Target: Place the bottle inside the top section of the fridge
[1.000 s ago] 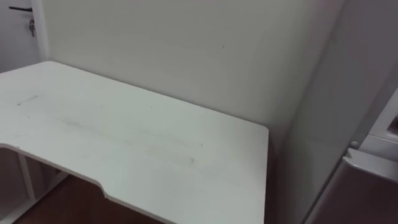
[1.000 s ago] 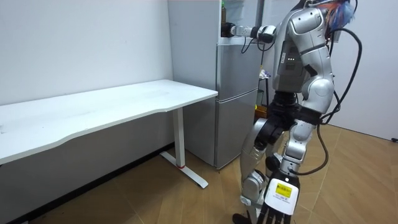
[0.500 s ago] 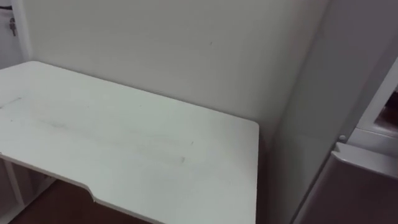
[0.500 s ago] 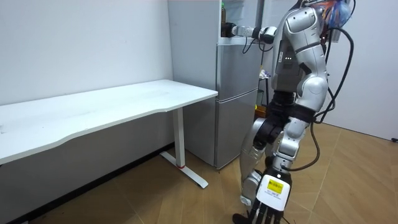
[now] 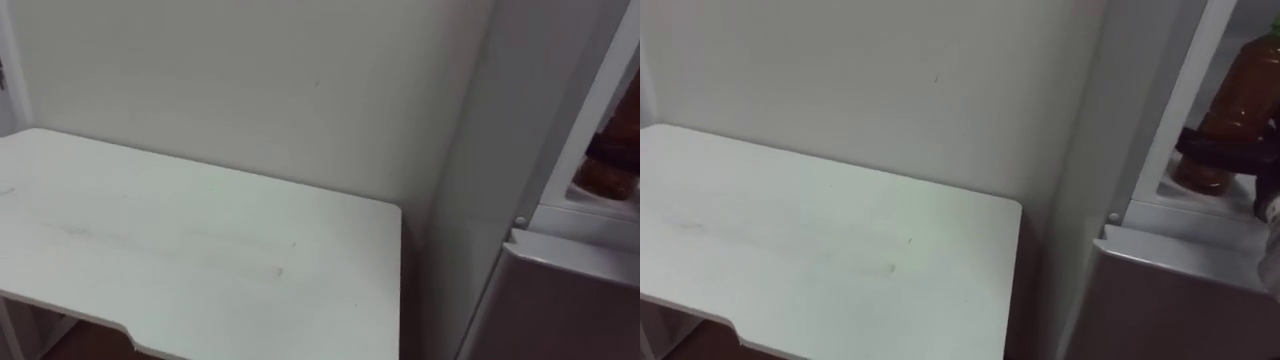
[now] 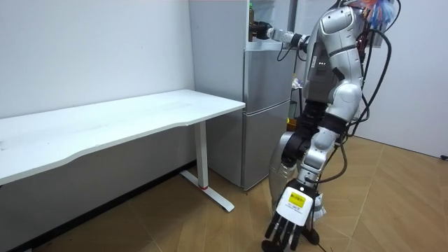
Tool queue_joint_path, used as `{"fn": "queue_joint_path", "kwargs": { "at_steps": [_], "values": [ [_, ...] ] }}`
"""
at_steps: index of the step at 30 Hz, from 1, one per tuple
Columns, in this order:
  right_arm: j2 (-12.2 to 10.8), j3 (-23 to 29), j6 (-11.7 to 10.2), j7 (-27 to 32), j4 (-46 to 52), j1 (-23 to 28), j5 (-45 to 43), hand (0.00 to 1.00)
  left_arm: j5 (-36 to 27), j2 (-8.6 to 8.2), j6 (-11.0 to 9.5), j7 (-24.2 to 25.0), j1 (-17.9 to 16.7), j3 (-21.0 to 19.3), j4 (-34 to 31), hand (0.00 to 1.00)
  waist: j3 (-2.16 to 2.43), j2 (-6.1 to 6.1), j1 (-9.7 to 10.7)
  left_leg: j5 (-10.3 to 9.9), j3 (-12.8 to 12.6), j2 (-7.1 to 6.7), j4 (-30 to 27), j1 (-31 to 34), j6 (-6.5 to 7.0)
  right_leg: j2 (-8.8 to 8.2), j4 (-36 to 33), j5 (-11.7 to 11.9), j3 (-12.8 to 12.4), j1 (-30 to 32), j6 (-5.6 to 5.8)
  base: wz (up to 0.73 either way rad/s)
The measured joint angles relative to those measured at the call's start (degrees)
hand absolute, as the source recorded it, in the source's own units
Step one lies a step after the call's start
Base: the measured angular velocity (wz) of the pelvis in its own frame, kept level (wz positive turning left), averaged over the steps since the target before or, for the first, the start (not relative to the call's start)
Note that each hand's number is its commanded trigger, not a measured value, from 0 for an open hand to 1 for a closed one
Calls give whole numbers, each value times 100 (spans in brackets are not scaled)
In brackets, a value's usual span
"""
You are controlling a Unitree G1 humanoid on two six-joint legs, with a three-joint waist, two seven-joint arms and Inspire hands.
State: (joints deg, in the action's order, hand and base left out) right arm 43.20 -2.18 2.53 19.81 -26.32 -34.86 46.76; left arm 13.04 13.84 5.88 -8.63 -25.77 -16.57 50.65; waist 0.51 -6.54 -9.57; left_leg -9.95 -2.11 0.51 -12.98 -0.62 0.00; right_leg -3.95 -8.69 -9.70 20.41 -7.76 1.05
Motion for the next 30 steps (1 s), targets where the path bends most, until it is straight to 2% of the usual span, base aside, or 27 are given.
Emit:
{"fn": "queue_joint_path", "kwargs": {
  "at_steps": [5, 8, 12, 18, 22, 25, 27, 29, 30],
  "values": [
    [0, 1, 0, -76, 274, 80, -7, 0, -2, -88, 6, -125, 16, -1, -3, 0, -7, 43, 152, 1, -48, 0, 85, -81, 0, -2, 3, -3, -53, -14, 5, -5],
    [0, 1, 0, -190, 300, 80, -6, 0, -3, -190, 5, -186, 42, 0, -2, 0, -2, 55, 162, 3, -125, 7, 150, -142, -1, -1, 3, -3, -134, -11, 5, -13],
    [0, 9, 1, -231, 353, 104, -6, 0, -17, -204, 6, -188, 78, 0, -2, 0, 6, 30, 236, 2, -171, 15, 170, -167, -2, -1, 2, -3, -128, -10, 5, -5],
    [-98, 483, 1, -210, 1174, 673, -7, 0, -112, -197, 2, -204, 144, 0, 11, 0, 7, 11, 334, -1, -176, 15, 171, -223, -3, 2, -9, -1, -140, -47, 7, 0],
    [-132, 667, -3, -74, 1413, 788, -13, 0, -112, -194, 2, -223, 165, 0, 129, 0, -34, 55, 369, -10, -227, 33, 204, -310, -7, 9, -18, -1, -183, -113, 6, -6],
    [-146, 748, -6, 73, 1899, 1057, -31, 0, -110, -195, 7, -239, 174, 2, 232, 0, -37, 50, 395, -16, -259, 50, 160, -275, -14, 27, -4, -1, -259, -44, 6, -7],
    [-289, 855, -36, 123, 2112, 1211, -62, 0, -122, -197, 7, -248, 177, 3, 267, 0, -40, 49, 427, -16, -280, 56, 145, -286, -15, 36, -3, -1, -305, -43, 4, -6],
    [-658, 1019, -134, 200, 2514, 1513, -468, 0, -135, -215, 4, -249, 289, 3, 464, 0, -41, 66, 444, -24, -335, 72, 122, -285, -12, 42, -6, 3, -333, -29, -3, -9],
    [-734, 1054, -154, 212, 2622, 1597, -537, 0, -186, -224, -1, -250, 317, 5, 497, 0, -40, 72, 450, -25, -344, 72, 124, -287, -11, 40, -3, 3, -346, -14, -2, -10]
  ]
}}
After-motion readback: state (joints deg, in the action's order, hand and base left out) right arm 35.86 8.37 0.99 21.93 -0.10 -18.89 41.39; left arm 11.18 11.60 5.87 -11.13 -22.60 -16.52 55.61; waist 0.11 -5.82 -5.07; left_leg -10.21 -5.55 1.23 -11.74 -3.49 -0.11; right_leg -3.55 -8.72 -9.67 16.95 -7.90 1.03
